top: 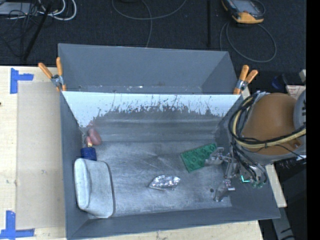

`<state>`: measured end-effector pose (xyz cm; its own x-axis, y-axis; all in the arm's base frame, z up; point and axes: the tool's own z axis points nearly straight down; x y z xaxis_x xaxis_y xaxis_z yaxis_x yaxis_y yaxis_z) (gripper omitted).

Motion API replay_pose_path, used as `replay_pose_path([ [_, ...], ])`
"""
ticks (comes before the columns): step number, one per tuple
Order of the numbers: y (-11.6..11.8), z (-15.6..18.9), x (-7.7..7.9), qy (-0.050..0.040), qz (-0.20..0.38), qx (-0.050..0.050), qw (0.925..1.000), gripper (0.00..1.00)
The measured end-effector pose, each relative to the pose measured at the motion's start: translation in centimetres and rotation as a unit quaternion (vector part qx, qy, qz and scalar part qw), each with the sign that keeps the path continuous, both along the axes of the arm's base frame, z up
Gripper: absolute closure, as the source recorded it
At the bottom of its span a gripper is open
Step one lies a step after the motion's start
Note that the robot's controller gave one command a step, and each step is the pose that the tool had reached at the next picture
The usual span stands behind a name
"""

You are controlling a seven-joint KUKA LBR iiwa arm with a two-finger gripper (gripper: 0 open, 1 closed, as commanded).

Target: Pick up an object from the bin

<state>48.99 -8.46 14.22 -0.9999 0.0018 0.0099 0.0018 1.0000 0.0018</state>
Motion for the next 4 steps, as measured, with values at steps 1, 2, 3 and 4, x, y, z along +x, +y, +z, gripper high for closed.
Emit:
replay_pose_path([
  [1,-1.5,-6.9,9.0,-0.0094,0.072,0.0,0.9974,0.0],
  [2,-3.1,-4.1,11.5,-0.0076,0.105,-0.001,0.9944,0.0],
  [3,-3.6,-4.2,12.9,-0.0064,0.07,0.0,0.9975,0.0],
  [4,-3.8,-6.9,13.5,-0.0055,0.07,0.0,0.9976,0.0],
])
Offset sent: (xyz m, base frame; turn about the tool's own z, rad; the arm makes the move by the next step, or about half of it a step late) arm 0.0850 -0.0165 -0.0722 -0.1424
